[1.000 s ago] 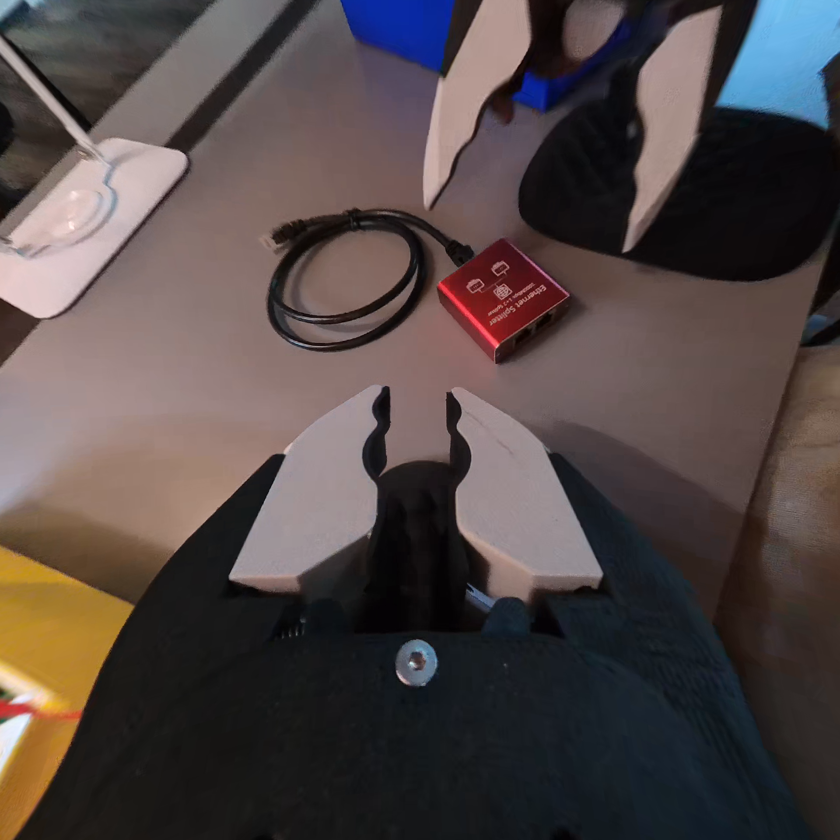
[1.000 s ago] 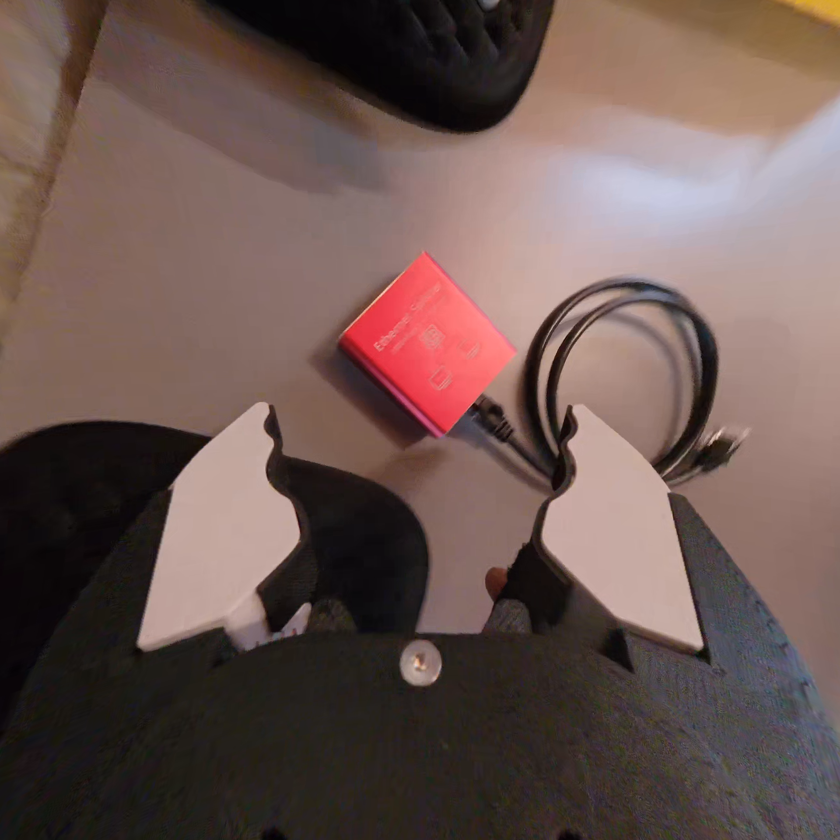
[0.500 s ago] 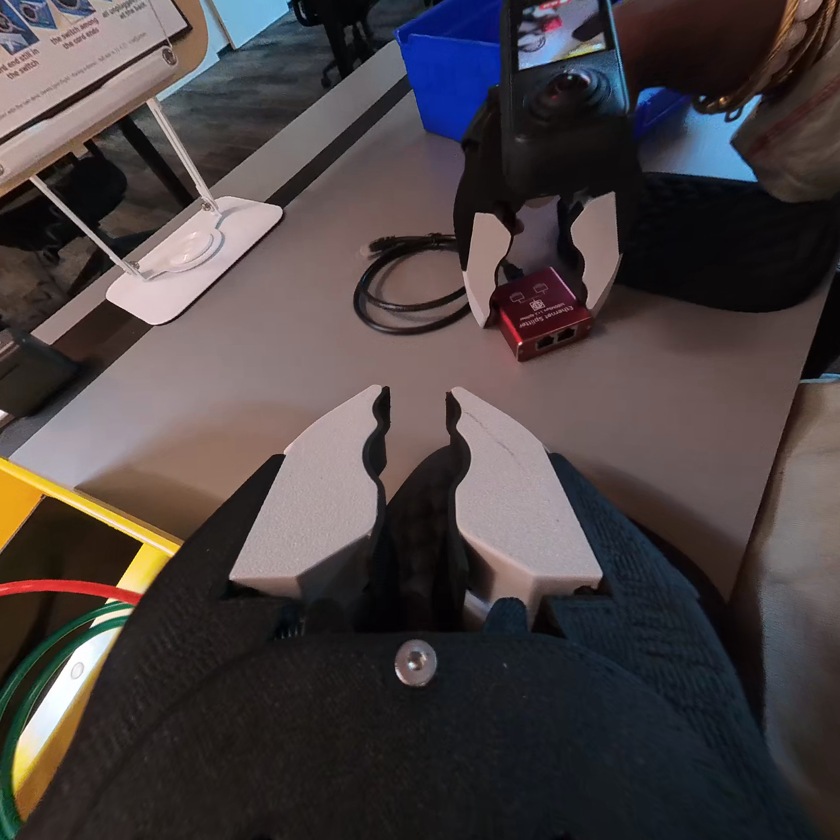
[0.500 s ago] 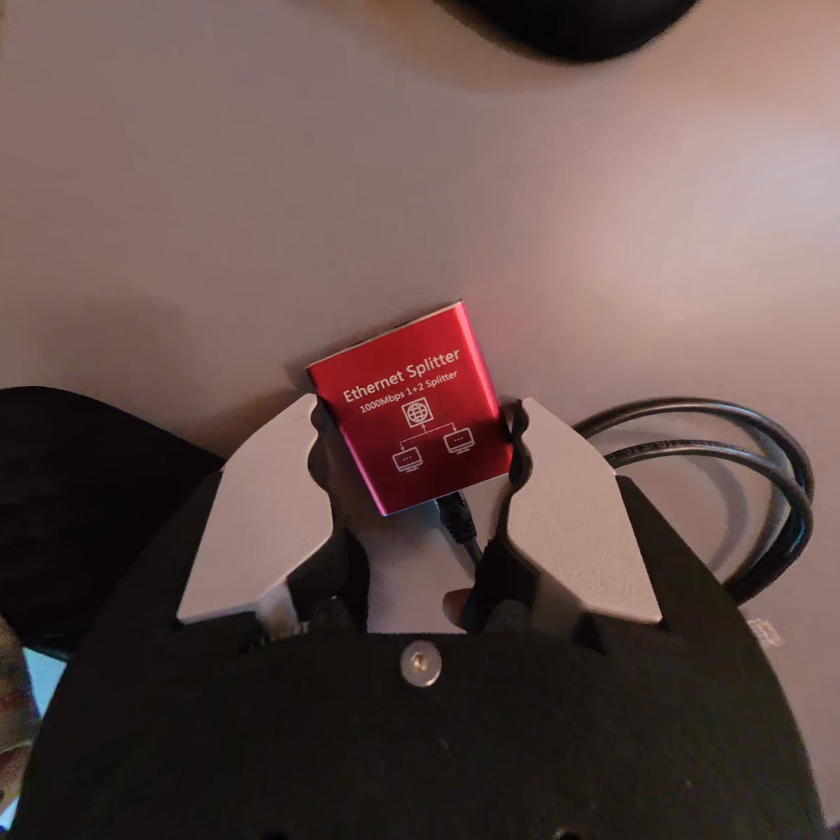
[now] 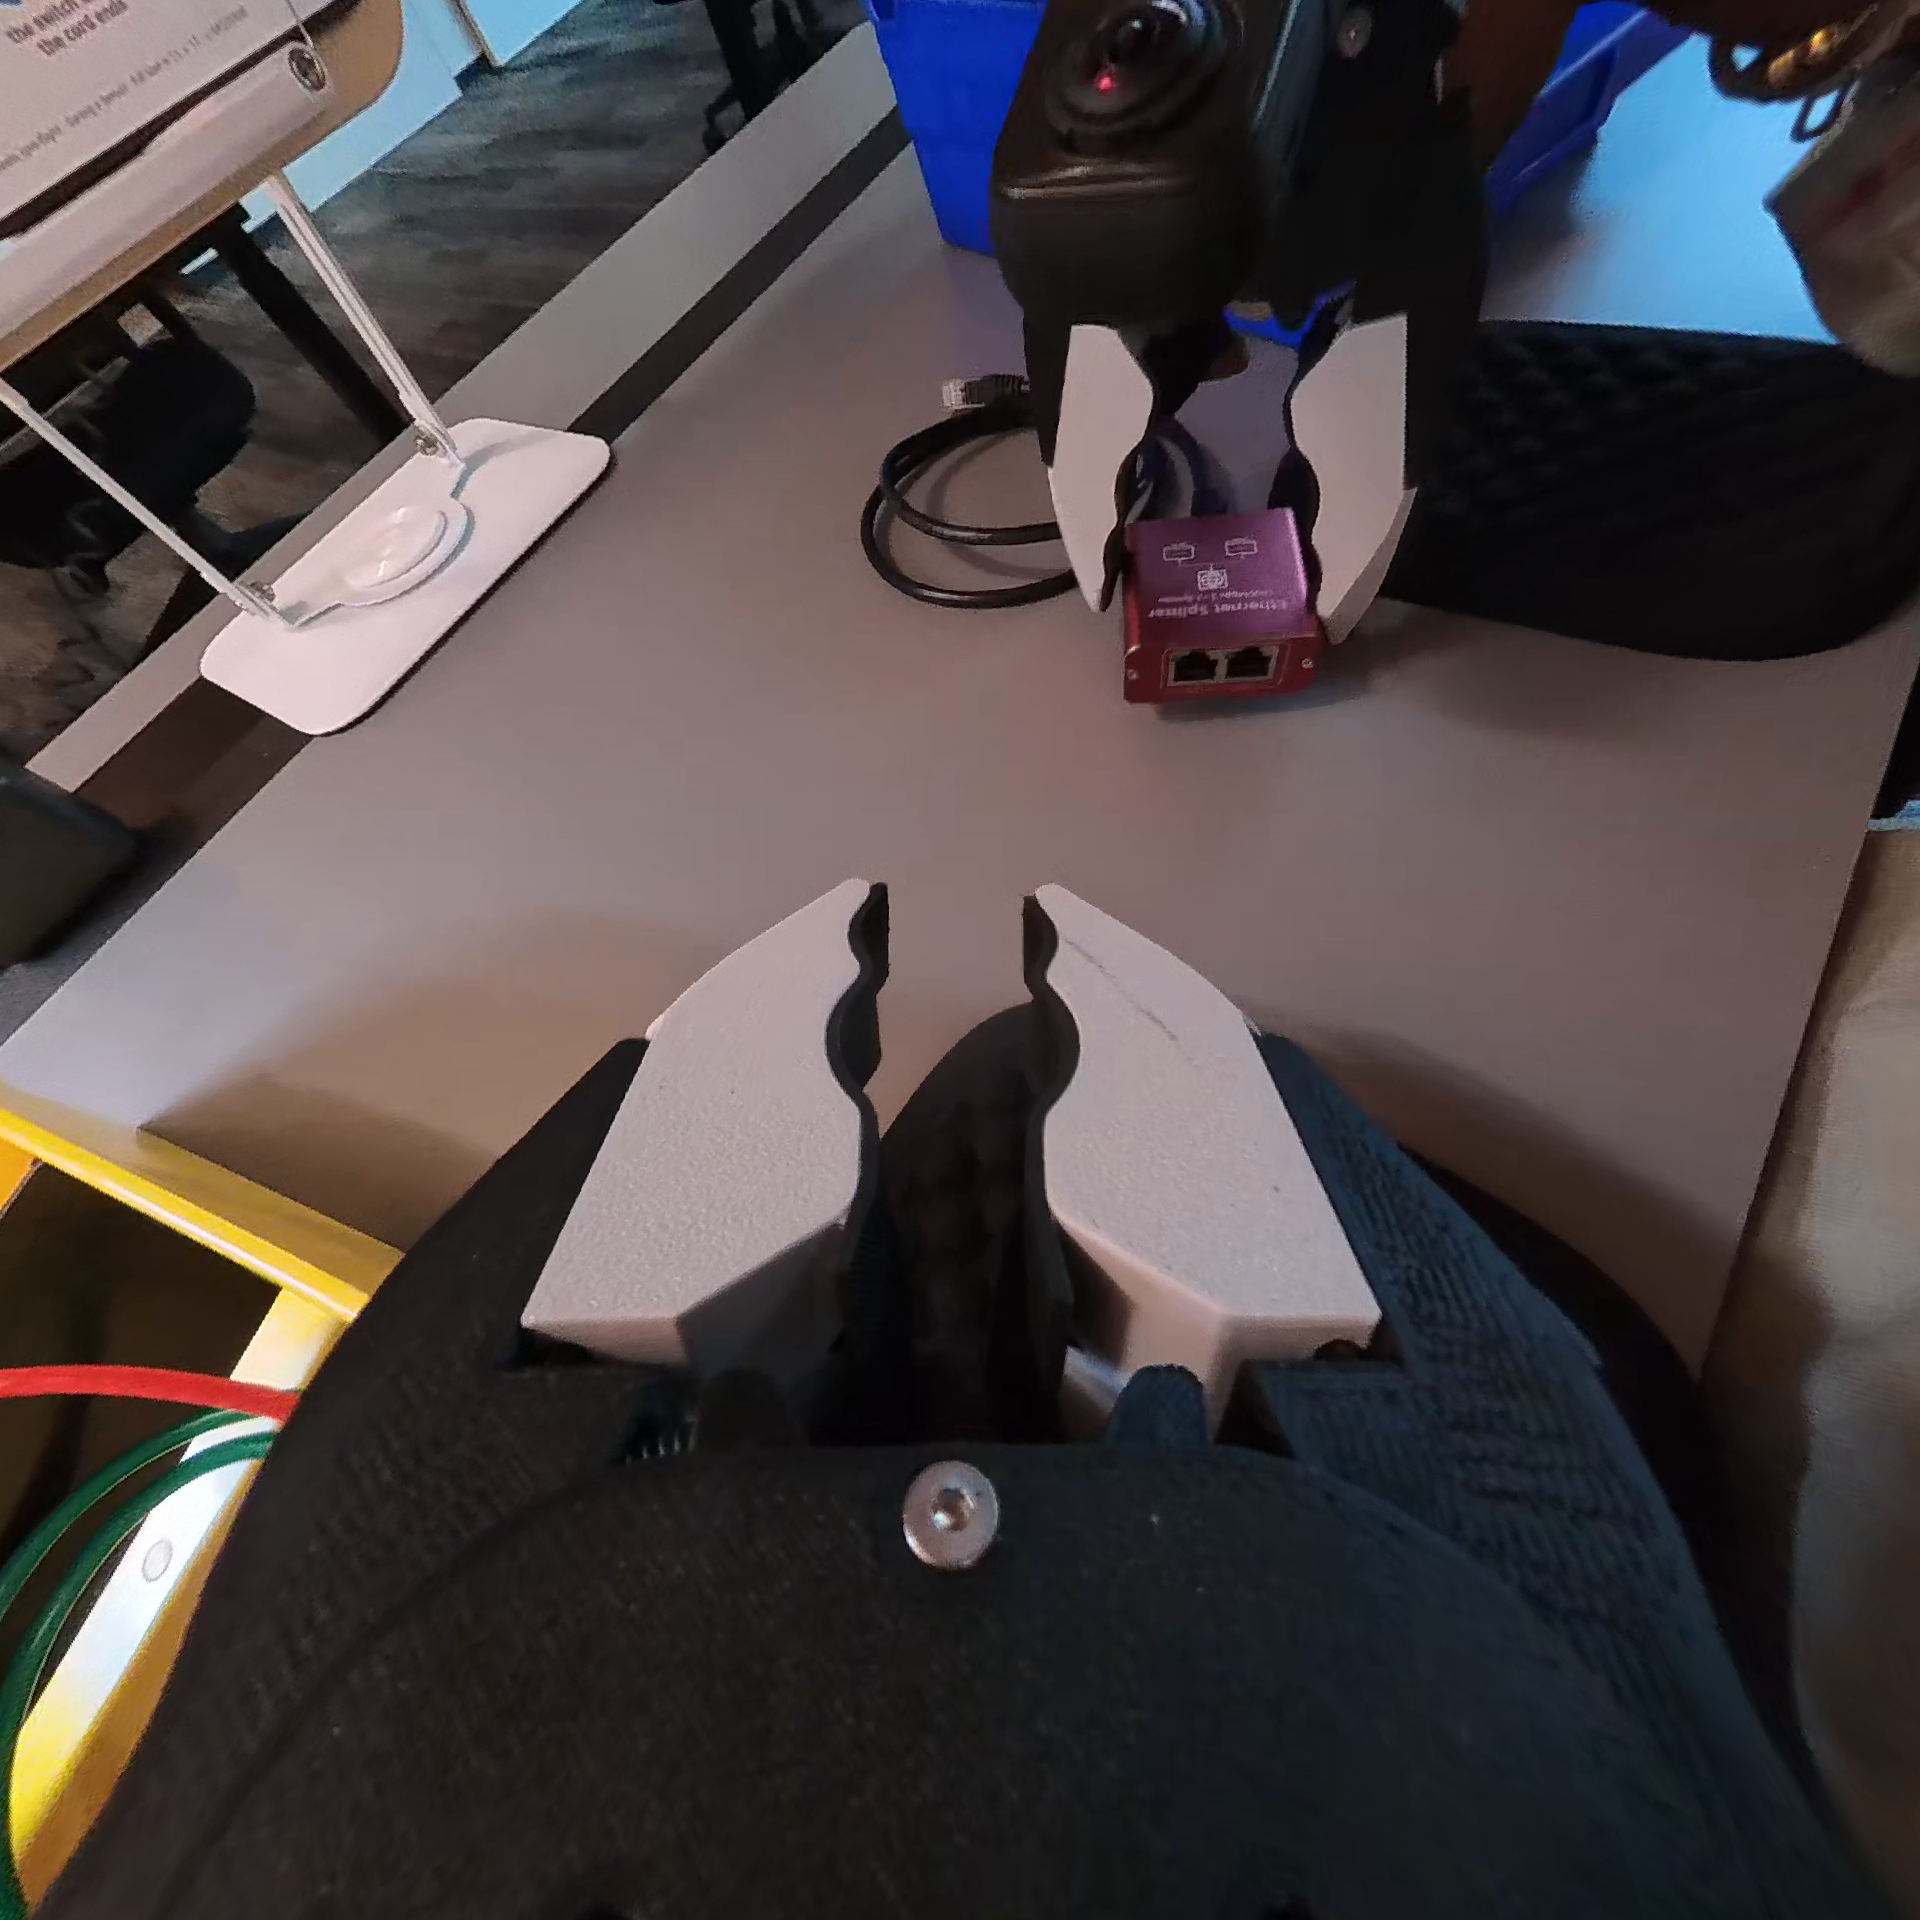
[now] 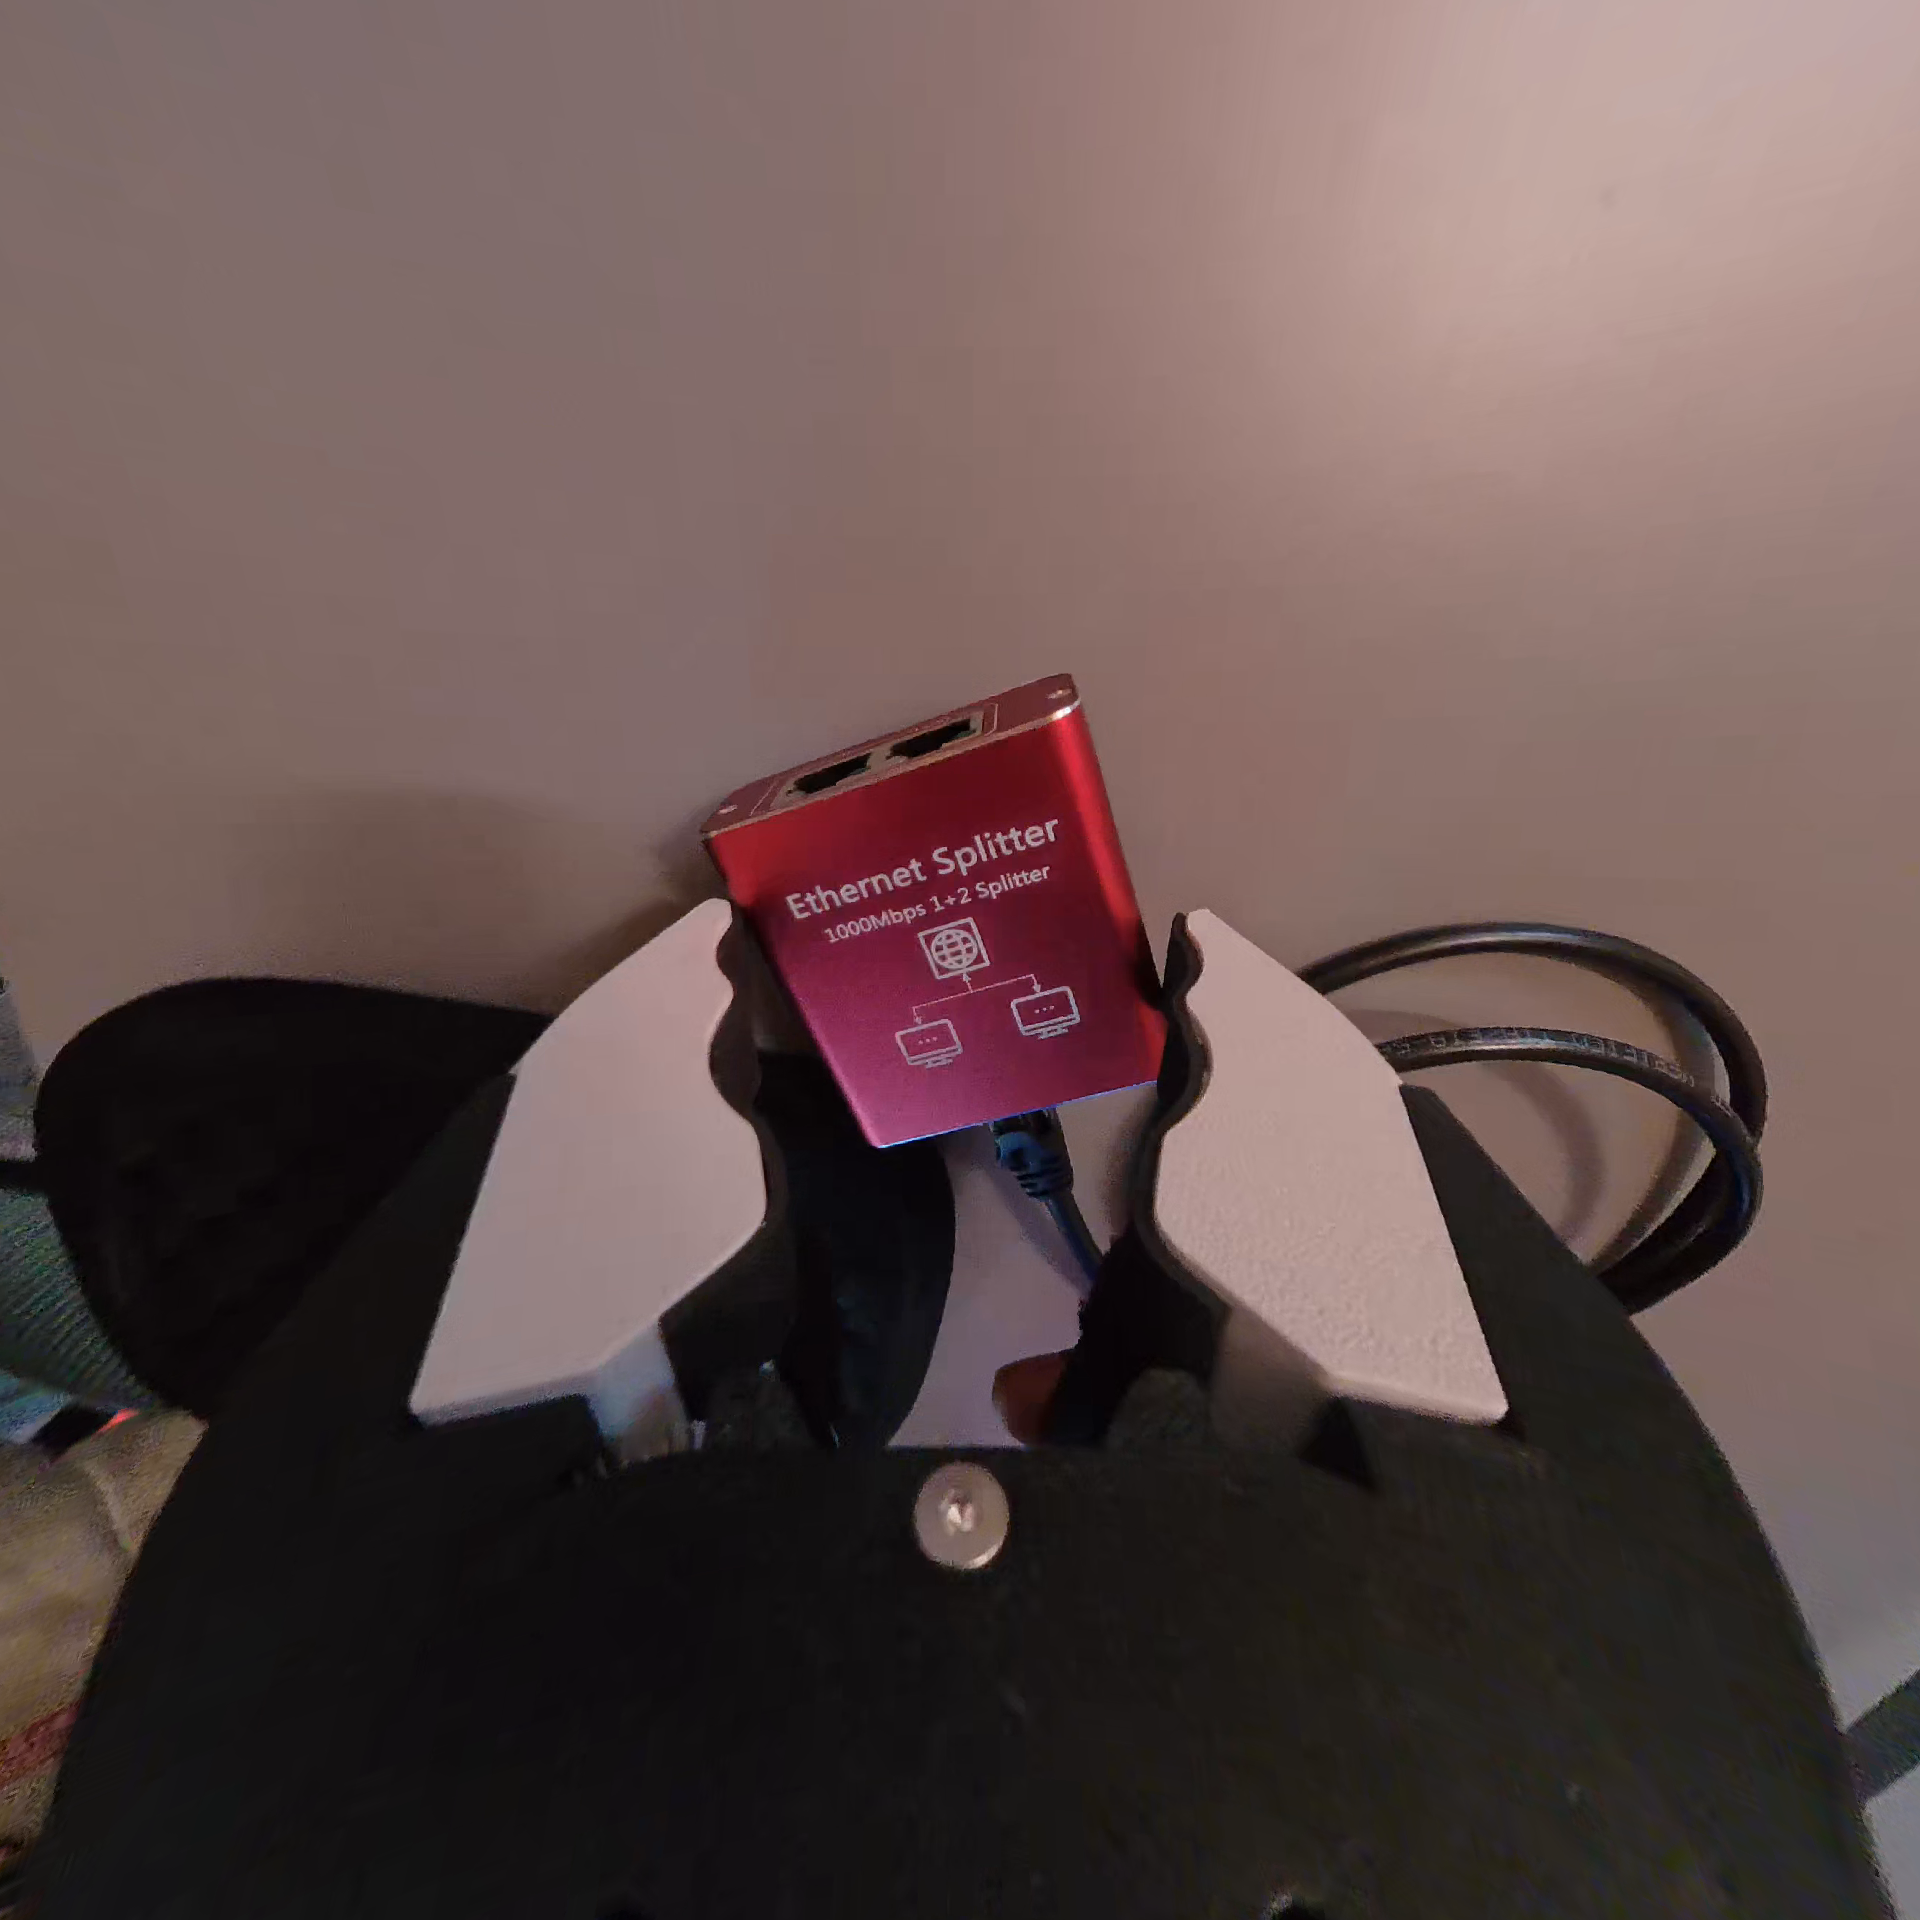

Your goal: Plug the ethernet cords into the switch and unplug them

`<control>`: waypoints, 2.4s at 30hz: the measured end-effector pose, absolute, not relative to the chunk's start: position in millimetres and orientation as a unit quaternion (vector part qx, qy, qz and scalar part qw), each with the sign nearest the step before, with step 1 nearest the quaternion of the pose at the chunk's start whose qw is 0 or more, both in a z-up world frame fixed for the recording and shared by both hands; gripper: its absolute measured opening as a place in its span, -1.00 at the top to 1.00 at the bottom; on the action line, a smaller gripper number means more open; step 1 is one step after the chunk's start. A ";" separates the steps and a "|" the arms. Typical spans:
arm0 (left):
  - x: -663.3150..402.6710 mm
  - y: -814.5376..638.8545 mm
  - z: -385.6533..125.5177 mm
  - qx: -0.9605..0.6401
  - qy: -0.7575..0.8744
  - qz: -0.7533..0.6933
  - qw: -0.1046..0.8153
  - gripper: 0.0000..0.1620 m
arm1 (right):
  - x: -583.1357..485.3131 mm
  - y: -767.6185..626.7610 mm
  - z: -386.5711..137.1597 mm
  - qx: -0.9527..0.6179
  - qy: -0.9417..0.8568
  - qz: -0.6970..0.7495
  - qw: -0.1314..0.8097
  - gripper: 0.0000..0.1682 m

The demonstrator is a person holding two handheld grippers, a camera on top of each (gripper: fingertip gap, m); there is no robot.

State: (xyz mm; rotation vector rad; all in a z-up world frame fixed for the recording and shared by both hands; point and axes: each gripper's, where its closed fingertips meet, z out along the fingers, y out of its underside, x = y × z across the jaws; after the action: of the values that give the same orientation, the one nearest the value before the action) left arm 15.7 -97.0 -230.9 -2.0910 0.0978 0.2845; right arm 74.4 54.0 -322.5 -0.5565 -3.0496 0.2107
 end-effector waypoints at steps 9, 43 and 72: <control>-14.4 -125.9 -216.3 -0.857 -0.026 0.157 0.490 0.62 | 59.7 39.0 -308.0 -0.177 -0.957 0.189 0.135 -0.01; -128.3 -201.1 -112.0 -0.612 -0.278 0.163 0.722 0.94 | 90.5 43.0 -211.4 -0.263 -0.633 0.640 0.348 0.09; 53.5 -80.8 -74.3 -0.428 -0.164 -0.244 0.855 0.93 | 78.5 -57.8 -141.7 -0.171 -0.672 0.597 0.404 0.51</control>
State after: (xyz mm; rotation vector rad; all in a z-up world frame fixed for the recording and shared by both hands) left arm 53.5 -80.8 -74.3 -0.9003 -0.3454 -0.5130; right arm 78.5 -57.8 -141.7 -0.4319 -1.6977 1.5065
